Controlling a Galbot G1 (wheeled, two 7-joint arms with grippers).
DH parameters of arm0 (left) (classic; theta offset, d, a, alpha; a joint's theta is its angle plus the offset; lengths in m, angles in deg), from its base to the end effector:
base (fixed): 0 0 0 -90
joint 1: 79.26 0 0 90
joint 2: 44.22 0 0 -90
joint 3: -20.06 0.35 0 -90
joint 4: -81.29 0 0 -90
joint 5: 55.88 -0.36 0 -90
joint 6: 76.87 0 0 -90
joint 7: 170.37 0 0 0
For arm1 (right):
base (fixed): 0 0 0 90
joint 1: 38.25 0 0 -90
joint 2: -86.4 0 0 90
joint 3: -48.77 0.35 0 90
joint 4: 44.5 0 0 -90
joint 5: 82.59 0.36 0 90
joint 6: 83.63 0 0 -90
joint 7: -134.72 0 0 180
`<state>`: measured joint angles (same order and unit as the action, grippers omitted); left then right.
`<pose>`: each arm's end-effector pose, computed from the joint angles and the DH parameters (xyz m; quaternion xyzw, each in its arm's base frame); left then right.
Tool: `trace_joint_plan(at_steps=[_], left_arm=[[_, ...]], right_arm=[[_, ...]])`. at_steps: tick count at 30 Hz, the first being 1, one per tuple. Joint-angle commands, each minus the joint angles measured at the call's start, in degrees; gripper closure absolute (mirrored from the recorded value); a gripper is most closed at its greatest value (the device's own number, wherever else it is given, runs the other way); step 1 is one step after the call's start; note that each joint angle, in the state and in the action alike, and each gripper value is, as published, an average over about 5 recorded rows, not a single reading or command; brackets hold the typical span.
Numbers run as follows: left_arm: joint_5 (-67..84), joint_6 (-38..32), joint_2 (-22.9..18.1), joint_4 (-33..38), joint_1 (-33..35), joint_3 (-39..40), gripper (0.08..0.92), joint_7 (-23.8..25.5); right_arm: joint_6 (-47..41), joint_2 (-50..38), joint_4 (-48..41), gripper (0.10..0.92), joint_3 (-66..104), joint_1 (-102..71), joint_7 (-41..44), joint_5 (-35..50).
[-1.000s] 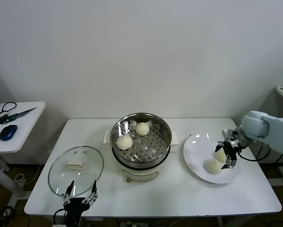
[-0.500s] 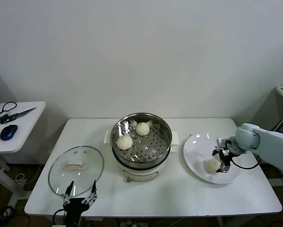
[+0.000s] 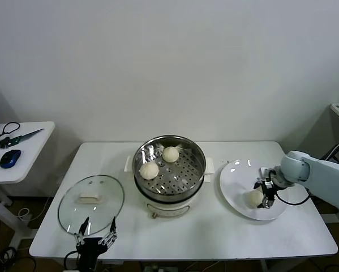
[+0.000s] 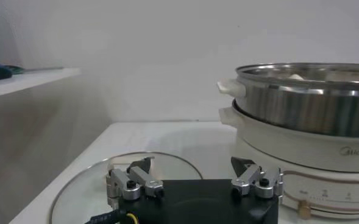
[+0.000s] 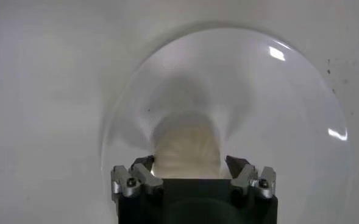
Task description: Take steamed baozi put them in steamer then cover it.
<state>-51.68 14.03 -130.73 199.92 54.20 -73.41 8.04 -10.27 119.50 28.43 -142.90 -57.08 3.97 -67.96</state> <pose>0.1079 0.0299 -0.3447 0.0250 -0.9904 -0.0079 0.1354 0.4803 -0.1977 -0.2373 0.4624 -0.5813 0.4846 0.4620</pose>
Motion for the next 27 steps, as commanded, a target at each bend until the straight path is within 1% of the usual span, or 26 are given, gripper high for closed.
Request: trace_joint_plan(at_steps=[1,3,6,9,11,13,16,18,21,24,27], left_arm=[[0.0,0.1,-0.1,0.1,0.0,0.0,0.177,0.0],[0.0,0.0,-0.1,0.0,0.0,0.0,0.177,0.0],[0.0,0.0,-0.1,-0.1,0.0,0.0,0.177,0.0],[0.0,-0.1,-0.1,-0.1,0.1,0.1,0.177,0.0],[0.0,0.0,-0.1,-0.1,0.1,0.1,0.177,0.0],[-0.1,0.0,-0.1,-0.1,0.1,0.1,0.177,0.0],[-0.2,0.0,0.1,-0.1,0.1,0.0,0.177,0.0],[-0.3,0.0,0.1,-0.1,0.0,0.0,0.177,0.0],[-0.4,0.0,0.2,-0.2,-0.2,0.1,0.177,0.0],[-0.4,0.0,0.3,-0.3,-0.3,0.2,0.177,0.0],[-0.4,0.1,0.3,-0.2,-0.4,0.2,0.177,0.0]], right_arm=[[-0.1,0.2,-0.3,0.346,0.1,-0.5,0.7,0.5],[-0.1,0.2,-0.3,0.374,-0.3,0.1,0.9,1.0],[0.3,0.4,-0.2,0.393,-1.8,2.3,1.6,1.4],[2.3,1.1,-0.3,0.397,-6.3,9.4,3.4,2.6],[4.8,2.6,-0.4,0.397,-11.9,18.4,5.0,5.0],[8.7,5.0,-0.6,0.397,-18.1,28.1,6.7,7.5],[17.9,10.5,-1.2,0.397,-25.6,41.0,9.7,9.5],[23.7,14.0,-1.5,0.397,-27.7,46.7,11.4,10.3],[29.6,18.9,0.2,0.397,-27.4,52.7,12.2,11.2],[34.5,23.3,5.2,0.397,-25.8,56.2,11.0,10.0],[39.0,26.8,12.3,0.397,-23.7,56.2,8.3,6.8]])
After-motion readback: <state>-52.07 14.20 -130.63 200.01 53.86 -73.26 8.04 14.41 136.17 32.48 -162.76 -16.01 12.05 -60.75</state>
